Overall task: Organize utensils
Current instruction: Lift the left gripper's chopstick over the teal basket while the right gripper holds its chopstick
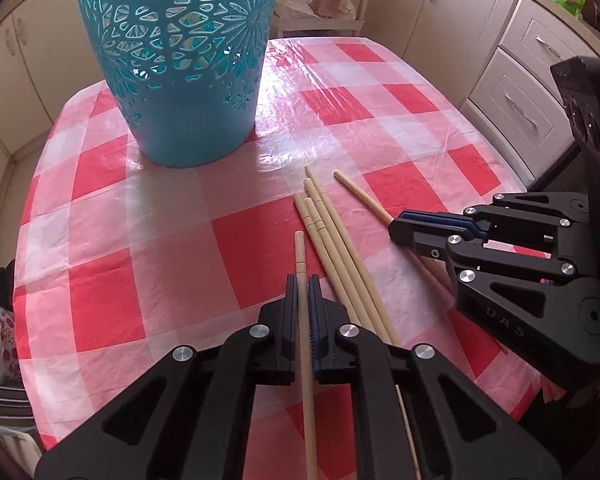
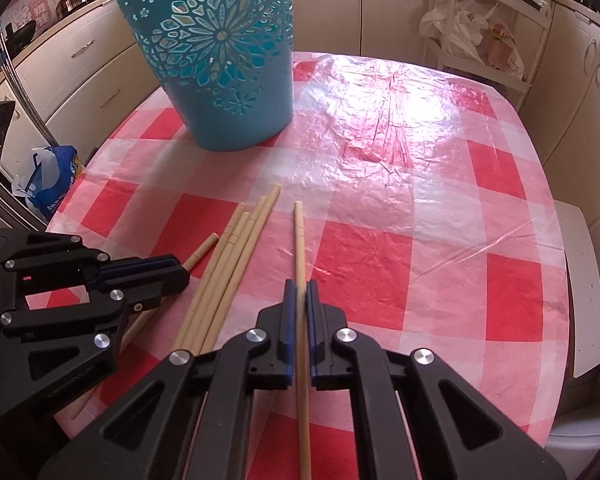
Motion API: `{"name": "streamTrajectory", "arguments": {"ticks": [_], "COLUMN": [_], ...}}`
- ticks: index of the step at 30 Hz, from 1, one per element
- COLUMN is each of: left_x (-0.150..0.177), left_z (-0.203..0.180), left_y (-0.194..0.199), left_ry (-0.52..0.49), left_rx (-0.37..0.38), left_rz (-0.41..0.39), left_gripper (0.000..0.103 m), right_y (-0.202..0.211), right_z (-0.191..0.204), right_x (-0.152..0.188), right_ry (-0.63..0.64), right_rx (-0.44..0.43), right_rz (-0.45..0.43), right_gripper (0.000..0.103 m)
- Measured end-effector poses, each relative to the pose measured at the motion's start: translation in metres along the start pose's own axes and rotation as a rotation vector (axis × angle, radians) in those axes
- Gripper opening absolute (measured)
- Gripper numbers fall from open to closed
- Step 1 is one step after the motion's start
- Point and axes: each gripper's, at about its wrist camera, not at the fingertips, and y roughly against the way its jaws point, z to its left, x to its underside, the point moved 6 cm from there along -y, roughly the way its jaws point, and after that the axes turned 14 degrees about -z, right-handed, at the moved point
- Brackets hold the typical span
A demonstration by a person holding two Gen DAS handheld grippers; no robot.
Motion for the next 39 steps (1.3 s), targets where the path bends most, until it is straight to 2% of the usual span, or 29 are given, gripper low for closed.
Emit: {"name": "streamTrajectory", "arguments": {"ticks": [6, 8, 11, 13, 15, 18, 21, 25, 31, 39], "left_x": [0.000, -0.001, -0.010, -0.022, -0.041, -0.070, -0.096, -0.128, -0.170, -0.215], "left_z": [-0.007, -0.005, 0.002, 0.006, 0.007, 0.005, 0.005, 0.018, 0.043, 0.076], "left_y": [-0.001, 0.003, 0.022, 0.040, 0.064, 0.104, 0.147, 0.187, 0.220, 0.220], "left_ry": [-0.062, -0.060, -0.028, -0.009, 0.000, -0.004, 0.016, 0.058, 0.144, 0.238], "left_rx": [-0.043, -0.053, -0.064, -0.070, -0.066, -0.062, -0.043, -0.075, -0.111, -0.127], "left_rz": [0.001, -0.004, -0.067, -0.140, -0.257, -0.479, -0.704, -0.900, -1.080, -1.178], "left_gripper": [0.006, 0.005, 0.005, 0.005, 0.005, 0.005, 0.005, 0.005, 0.005, 0.005], "right_y": [-0.001, 0.000, 0.005, 0.010, 0.016, 0.027, 0.041, 0.058, 0.065, 0.067], "right_z": [0.005, 0.003, -0.007, -0.015, -0.022, -0.028, -0.030, -0.028, -0.029, -0.033], "right_x": [0.002, 0.003, 0.000, -0.004, -0.007, -0.014, -0.023, -0.035, -0.042, -0.039], "right_ry": [0.030, -0.017, -0.124, -0.208, -0.281, -0.371, -0.411, -0.421, -0.430, -0.449], "right_rx": [0.001, -0.026, -0.071, -0.097, -0.122, -0.172, -0.195, -0.215, -0.235, -0.238], "right_rz": [-0.003, -0.001, -0.015, -0.037, -0.064, -0.123, -0.192, -0.267, -0.294, -0.312], "right_gripper": [0.006, 0.006, 0.006, 0.006, 0.006, 0.006, 0.006, 0.006, 0.006, 0.006]}}
